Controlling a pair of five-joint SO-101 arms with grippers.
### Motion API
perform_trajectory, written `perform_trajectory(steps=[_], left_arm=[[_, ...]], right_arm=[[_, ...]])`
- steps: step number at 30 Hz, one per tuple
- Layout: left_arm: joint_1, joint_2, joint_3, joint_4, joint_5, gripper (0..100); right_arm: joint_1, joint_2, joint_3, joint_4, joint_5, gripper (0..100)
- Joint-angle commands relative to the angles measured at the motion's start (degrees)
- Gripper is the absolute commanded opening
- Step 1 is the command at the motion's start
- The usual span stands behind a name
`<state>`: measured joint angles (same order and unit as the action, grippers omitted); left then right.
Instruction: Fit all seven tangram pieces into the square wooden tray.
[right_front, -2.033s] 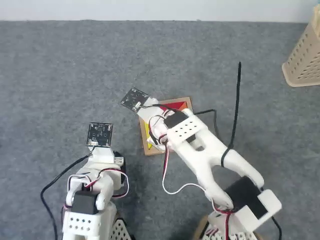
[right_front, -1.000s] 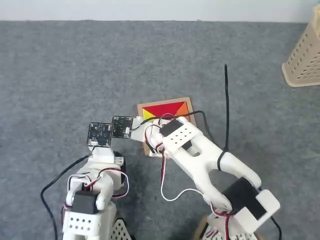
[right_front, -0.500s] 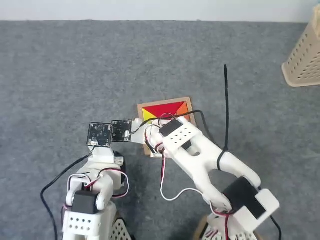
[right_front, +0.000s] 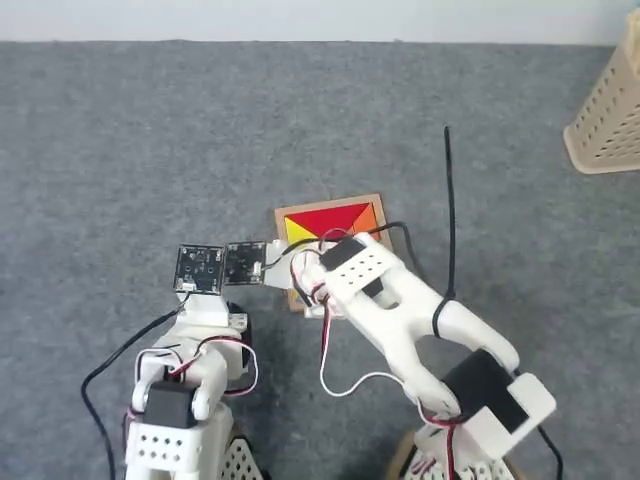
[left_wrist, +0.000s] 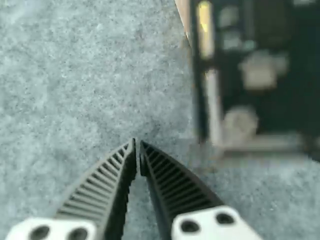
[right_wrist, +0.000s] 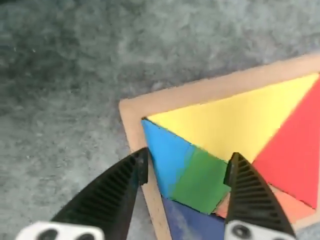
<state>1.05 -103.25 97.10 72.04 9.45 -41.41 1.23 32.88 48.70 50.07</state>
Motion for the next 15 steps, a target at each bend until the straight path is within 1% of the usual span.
perform_trajectory(steps=[1, 8, 13, 15], left_arm=[[-0.09, -0.88, -0.48, 0.26, -0.26, 1], [-0.09, -0.88, -0.48, 0.26, -0.26, 1], [-0.09, -0.88, -0.48, 0.26, -0.26, 1], [-0.09, -0.88, -0.48, 0.26, -0.26, 1]], right_arm=[[2.68, -0.92, -4.13, 0.66, 0.7, 25.3], [5.76, -0.92, -7.47, 0.66, -6.68, 24.3], [6.37, -0.92, -7.56, 0.66, -9.93, 10.0], [6.2, -0.92, -7.56, 0.66, -9.93, 6.5]])
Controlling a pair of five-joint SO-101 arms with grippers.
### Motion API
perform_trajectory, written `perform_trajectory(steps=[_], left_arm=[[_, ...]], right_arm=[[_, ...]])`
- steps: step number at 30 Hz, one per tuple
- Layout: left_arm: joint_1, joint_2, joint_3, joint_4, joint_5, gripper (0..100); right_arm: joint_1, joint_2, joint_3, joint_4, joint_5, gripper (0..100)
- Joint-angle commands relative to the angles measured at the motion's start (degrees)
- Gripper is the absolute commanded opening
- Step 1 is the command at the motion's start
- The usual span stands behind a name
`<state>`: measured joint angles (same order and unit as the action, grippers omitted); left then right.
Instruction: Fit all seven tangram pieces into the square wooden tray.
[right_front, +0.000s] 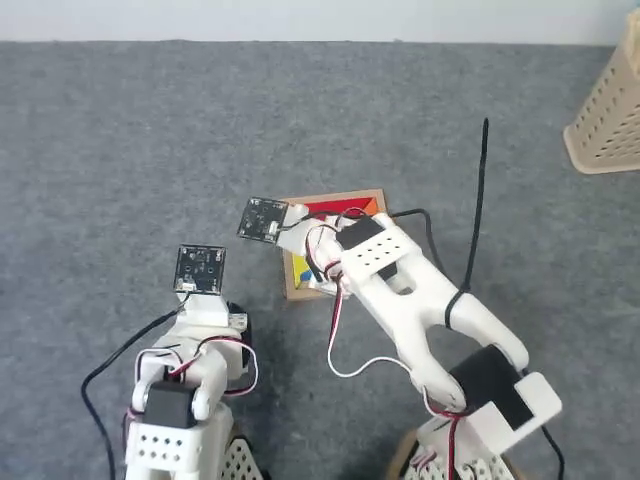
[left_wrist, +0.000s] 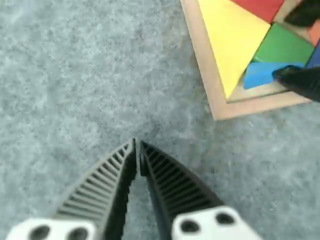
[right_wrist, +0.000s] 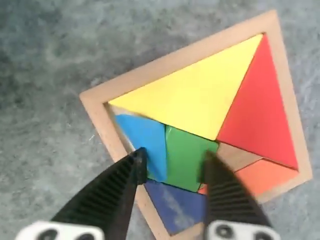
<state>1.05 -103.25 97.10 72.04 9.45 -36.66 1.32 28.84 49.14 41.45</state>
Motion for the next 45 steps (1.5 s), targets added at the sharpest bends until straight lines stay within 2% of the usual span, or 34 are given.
perform_trajectory(steps=[1, 19, 30, 32, 34, 38, 41, 45], left_arm=[[-0.09, -0.88, -0.48, 0.26, -0.26, 1], [-0.09, -0.88, -0.48, 0.26, -0.26, 1], [-0.09, -0.88, -0.48, 0.26, -0.26, 1], [-0.09, -0.88, -0.48, 0.26, -0.26, 1], [-0.09, -0.88, -0.48, 0.26, -0.26, 1], [-0.09, -0.88, -0.48, 0.26, -0.26, 1], [-0.09, -0.88, -0.48, 0.26, -0.26, 1], [-0.09, -0.88, -0.48, 0.26, -0.26, 1]], right_arm=[[1.45, -1.01, -3.52, 0.22, -1.32, 6.4], [1.19, -1.36, -2.55, 2.33, -1.32, 7.0], [0.84, -9.8, 1.41, 3.82, -1.76, 6.9], [1.1, -10.15, 1.58, 3.82, -5.1, 5.8], [1.1, -10.24, 1.49, 3.74, -8.88, 0.4], [2.15, -11.65, 1.67, 4.09, -14.95, 0.6], [6.02, -15.43, 3.78, 4.18, -19.87, 0.6], [11.82, -24.04, 12.75, -0.4, -21.19, 0.6]])
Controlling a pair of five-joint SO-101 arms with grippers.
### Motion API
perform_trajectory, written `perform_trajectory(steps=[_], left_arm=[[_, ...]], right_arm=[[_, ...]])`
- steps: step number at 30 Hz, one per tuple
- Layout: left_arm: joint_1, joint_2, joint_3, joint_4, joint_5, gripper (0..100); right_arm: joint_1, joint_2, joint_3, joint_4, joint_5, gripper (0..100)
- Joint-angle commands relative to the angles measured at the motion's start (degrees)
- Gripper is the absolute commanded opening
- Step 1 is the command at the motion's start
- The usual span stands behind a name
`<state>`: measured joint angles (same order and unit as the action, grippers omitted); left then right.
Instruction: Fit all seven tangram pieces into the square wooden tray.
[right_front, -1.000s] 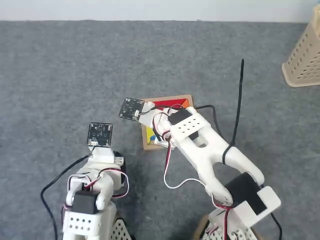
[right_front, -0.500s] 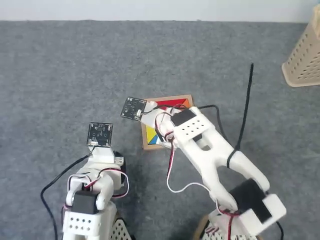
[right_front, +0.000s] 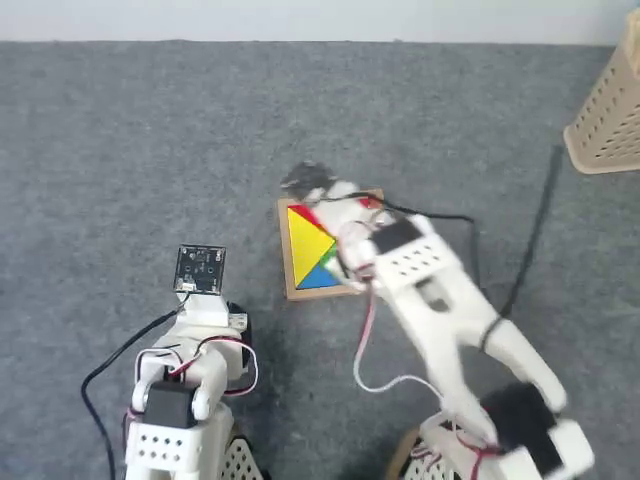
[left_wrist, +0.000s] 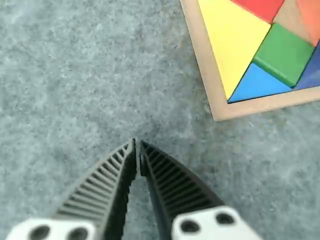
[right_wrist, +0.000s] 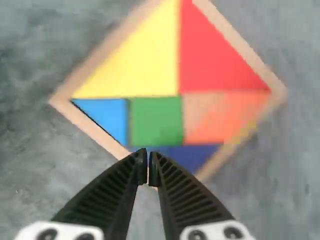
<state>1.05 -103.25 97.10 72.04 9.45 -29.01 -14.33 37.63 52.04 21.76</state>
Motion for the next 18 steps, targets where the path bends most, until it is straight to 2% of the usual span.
perform_trajectory(steps=[1, 6, 18], left_arm=[[-0.09, -0.88, -0.48, 0.26, -0.26, 1], [-0.09, -0.88, -0.48, 0.26, -0.26, 1], [-0.09, -0.88, -0.48, 0.26, -0.26, 1]], right_arm=[[5.32, -10.86, 6.77, -5.32, -1.49, 0.6], [8.48, -21.32, 19.52, -14.55, -1.49, 0.6], [17.27, -35.38, 39.65, -15.69, -1.05, 0.6]])
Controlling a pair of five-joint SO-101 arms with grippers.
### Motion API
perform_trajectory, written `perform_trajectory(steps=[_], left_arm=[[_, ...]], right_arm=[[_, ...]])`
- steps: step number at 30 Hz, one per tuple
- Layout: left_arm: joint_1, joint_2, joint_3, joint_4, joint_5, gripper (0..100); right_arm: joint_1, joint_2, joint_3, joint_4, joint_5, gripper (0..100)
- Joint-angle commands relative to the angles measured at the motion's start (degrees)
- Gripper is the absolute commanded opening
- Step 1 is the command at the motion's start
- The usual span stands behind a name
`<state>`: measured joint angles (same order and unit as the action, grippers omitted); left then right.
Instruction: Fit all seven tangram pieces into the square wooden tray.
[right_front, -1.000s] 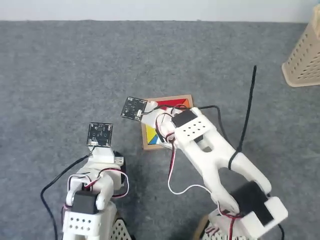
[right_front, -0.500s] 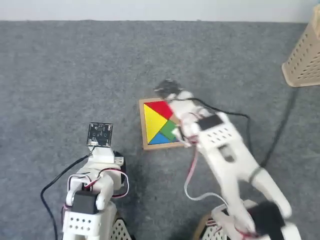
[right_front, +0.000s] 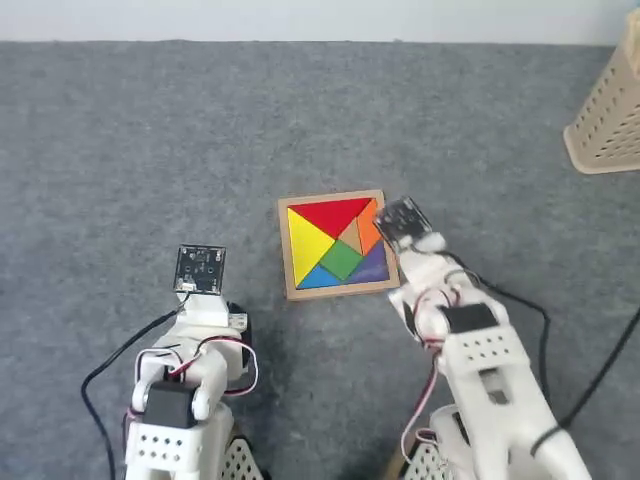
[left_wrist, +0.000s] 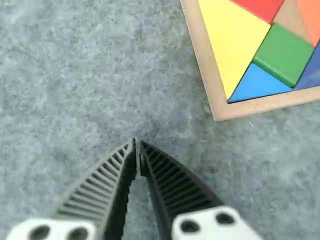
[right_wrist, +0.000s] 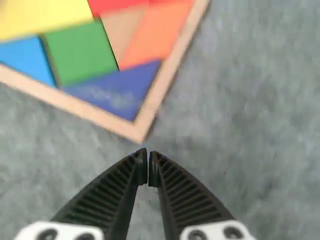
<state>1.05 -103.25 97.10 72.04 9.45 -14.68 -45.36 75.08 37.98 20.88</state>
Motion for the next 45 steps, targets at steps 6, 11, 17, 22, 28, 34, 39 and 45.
perform_trajectory(steps=[6, 11, 17, 22, 28, 34, 39, 45], left_arm=[[-0.09, -0.88, -0.48, 0.26, -0.26, 1], [-0.09, -0.88, -0.48, 0.26, -0.26, 1], [-0.09, -0.88, -0.48, 0.26, -0.26, 1], [-0.09, -0.88, -0.48, 0.26, -0.26, 1], [-0.09, -0.88, -0.48, 0.26, -0.26, 1], [-0.09, -0.88, -0.48, 0.26, -0.26, 1], [-0.09, -0.88, -0.48, 0.26, -0.26, 1], [-0.09, -0.88, -0.48, 0.26, -0.26, 1]], right_arm=[[10.33, -13.49, 10.02, -1.45, -0.18, 0.6], [15.08, -25.1, 15.21, -1.1, -0.18, 0.6], [16.04, -40.13, 21.27, 1.54, -0.18, 0.9], [15.69, -52.97, 21.71, 12.44, -0.26, 0.9], [15.6, -58.42, 21.36, 18.42, -0.26, 0.9], [15.6, -58.07, 21.36, 17.71, -0.26, 0.9], [15.6, -58.07, 21.36, 17.71, -0.18, 0.9], [15.6, -58.07, 21.36, 17.71, -0.18, 0.9]])
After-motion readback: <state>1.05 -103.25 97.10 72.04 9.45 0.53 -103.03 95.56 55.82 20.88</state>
